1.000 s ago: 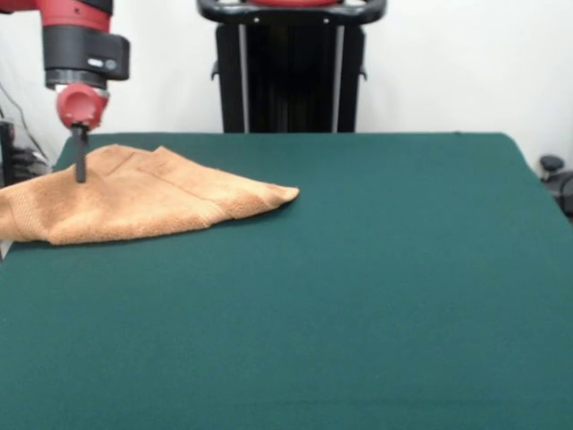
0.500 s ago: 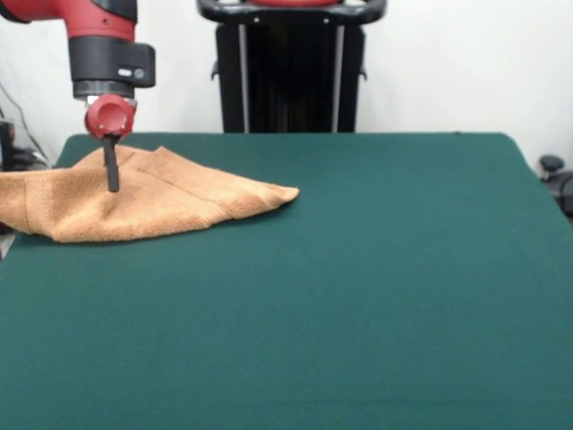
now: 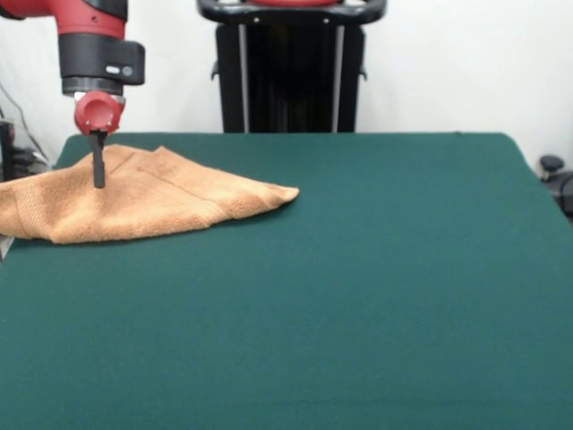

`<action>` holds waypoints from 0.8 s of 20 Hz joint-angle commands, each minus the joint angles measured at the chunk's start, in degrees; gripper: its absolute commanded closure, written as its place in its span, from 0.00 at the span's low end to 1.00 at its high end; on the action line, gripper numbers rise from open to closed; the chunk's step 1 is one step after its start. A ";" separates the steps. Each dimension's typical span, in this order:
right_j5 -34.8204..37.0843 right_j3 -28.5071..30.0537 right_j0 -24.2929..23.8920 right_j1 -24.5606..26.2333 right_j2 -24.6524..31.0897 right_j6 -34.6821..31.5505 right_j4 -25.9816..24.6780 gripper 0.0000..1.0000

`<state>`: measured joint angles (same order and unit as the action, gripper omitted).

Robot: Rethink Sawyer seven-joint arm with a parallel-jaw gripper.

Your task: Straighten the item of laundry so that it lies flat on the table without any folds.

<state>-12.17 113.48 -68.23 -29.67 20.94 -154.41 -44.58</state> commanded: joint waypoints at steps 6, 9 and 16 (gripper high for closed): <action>4.52 -2.69 2.15 0.75 3.49 1.81 -2.68 1.00; 1.57 -2.72 4.20 -0.19 0.64 0.20 -1.25 1.00; 1.63 -2.52 3.37 0.10 1.54 -0.25 -1.13 1.00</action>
<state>-12.17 113.45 -67.73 -29.74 20.80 -154.41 -44.58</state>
